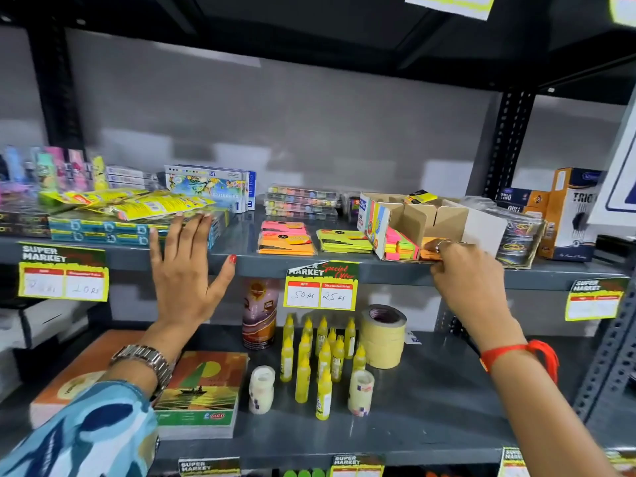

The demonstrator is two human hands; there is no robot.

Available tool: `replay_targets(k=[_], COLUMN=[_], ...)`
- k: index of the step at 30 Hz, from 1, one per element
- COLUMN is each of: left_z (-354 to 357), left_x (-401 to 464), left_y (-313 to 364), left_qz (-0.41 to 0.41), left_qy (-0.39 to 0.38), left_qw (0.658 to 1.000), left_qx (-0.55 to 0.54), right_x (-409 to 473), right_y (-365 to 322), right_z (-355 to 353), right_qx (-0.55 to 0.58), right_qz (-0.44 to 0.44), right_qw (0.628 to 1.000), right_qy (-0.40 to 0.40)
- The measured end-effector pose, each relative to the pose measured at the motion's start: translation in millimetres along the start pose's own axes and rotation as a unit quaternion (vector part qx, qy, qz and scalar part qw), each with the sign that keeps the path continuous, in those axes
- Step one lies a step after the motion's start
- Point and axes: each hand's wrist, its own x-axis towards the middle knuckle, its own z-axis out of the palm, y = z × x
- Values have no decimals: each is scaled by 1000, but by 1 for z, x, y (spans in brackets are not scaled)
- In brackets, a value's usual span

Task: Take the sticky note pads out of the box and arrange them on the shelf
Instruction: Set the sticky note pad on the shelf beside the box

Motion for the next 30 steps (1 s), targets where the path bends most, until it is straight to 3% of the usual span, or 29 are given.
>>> replay_targets(k=[6, 9, 12, 15, 19, 22, 26, 30], left_z=[-2, -1, -1, -1, -1, -2, -1, 0], left_x=[1, 1, 1, 1, 1, 1, 0, -3], left_y=[-1, -2, -2, -1, -1, -1, -2, -4], left_qz=[-3, 1, 0, -2, -1, 1, 8, 9], left_qy=[-13, -17, -19, -17, -13, -11, -12, -11], left_qw=[1000, 1000, 1000, 1000, 1000, 1000, 1000, 1000], left_qx=[0, 0, 0, 2, -2, -4, -1, 4], right_x=[-3, -3, -4, -6, -8, -6, 1, -3], right_y=[-1, -10, -30, -60, -114, -146, -167, -172], right_z=[-3, -9, -11, -13, -7, 5, 16, 19], right_qx=[88, 132, 164, 207, 245, 224, 183, 184], right_qz=[91, 113, 32, -78, -200, -259, -230, -246], right_qw=[987, 965, 924, 888, 880, 899, 946, 951], right_qy=[103, 196, 344, 403, 355, 273, 136, 23])
